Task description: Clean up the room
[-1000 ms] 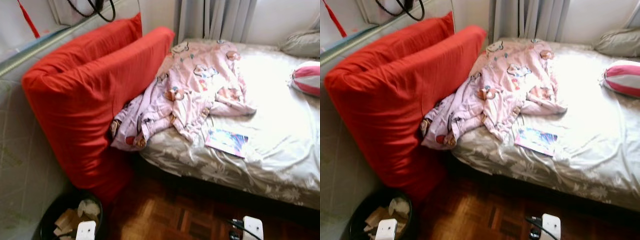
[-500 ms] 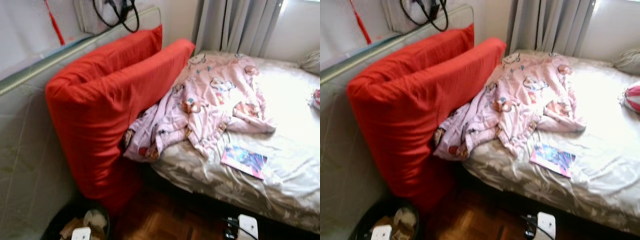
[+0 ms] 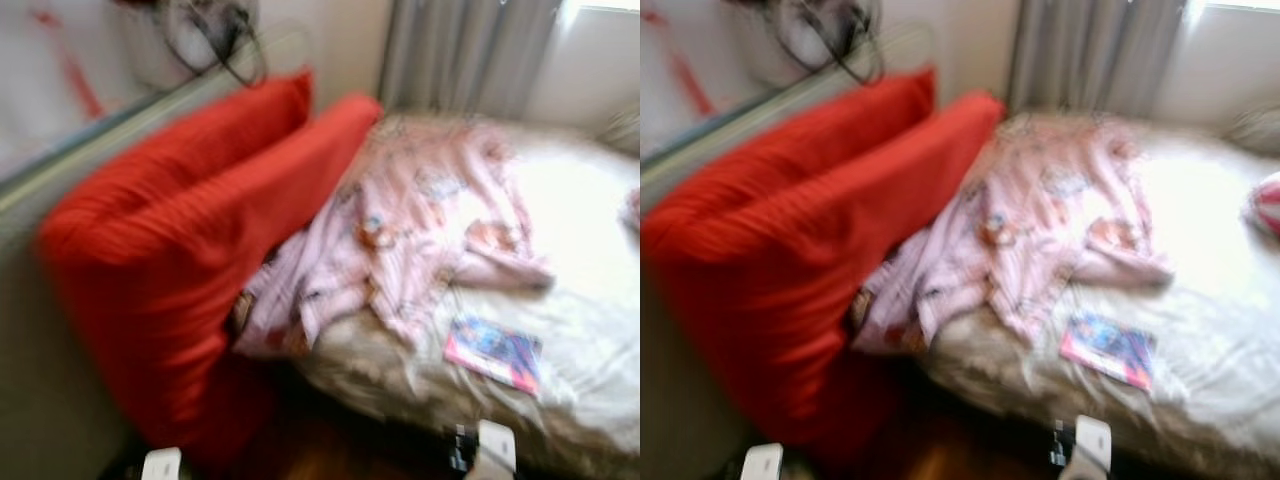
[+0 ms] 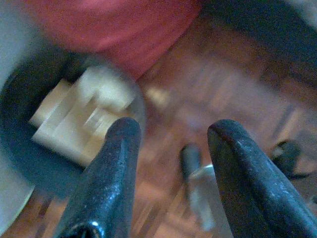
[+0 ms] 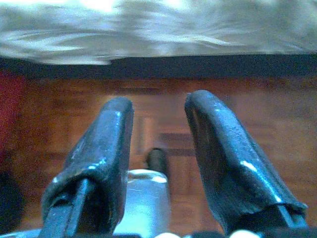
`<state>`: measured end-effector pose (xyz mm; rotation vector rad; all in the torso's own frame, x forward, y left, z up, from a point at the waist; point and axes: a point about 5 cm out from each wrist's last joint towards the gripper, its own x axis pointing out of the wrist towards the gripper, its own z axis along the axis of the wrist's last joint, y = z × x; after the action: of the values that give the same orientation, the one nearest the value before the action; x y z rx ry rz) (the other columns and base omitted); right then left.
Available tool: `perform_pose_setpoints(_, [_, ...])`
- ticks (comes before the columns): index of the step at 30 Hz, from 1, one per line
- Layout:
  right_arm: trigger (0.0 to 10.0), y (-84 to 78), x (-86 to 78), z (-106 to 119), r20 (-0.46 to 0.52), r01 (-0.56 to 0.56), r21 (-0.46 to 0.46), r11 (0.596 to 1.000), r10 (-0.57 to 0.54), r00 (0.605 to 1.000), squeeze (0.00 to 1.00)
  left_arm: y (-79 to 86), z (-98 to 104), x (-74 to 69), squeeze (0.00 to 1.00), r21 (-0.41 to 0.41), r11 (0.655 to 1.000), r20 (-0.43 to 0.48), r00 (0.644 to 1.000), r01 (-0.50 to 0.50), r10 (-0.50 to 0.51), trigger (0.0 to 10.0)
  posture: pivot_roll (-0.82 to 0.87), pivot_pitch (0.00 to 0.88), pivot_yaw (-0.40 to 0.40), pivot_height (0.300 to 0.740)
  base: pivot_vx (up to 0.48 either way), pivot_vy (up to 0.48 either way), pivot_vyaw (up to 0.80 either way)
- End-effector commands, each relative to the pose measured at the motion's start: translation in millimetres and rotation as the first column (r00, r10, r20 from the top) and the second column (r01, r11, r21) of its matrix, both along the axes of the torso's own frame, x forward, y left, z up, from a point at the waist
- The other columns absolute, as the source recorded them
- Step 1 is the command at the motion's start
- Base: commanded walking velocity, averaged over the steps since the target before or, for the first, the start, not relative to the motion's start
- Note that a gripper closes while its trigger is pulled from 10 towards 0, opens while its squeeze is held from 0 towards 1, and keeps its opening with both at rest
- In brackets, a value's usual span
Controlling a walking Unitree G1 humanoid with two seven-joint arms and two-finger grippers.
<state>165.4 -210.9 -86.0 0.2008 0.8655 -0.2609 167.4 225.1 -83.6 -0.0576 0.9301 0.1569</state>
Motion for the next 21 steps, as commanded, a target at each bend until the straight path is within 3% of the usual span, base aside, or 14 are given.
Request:
perform_pose_setpoints(1, [10.0, 1.1, 2.3, 0.5, 0.001, 0.022, 0.011, 1.000, -0.022, 1.000, 0.00, 0.3, -0.9, -2.1, 0.00, -0.003, 1.000, -0.004, 1.000, -0.012, 0.012, 10.0, 0.00, 0.000, 0.018, 0.740, 0.315, 0.000, -0.73])
perform_pose_setpoints(13, [10.0, -1.7, 1.1, 0.9, 0.014, 0.045, 0.014, 0.999, -0.045, 0.999, 0.00, -0.3, -2.0, -4.6, 0.00, -0.006, 1.000, -0.008, 1.000, -0.011, 0.011, 10.0, 0.00, 0.002, 0.011, 0.740, 0.311, 0.000, -0.70])
perform_pose_setpoints(21, [10.0, -2.3, -0.7, 0.5, 0.018, 0.048, 0.013, 0.999, -0.048, 0.999, 0.00, 0.0, -2.7, -6.7, 0.00, -0.001, 1.000, -0.010, 1.000, -0.007, 0.007, 10.0, 0.00, 0.010, 0.005, 0.740, 0.069, 0.000, 0.00])
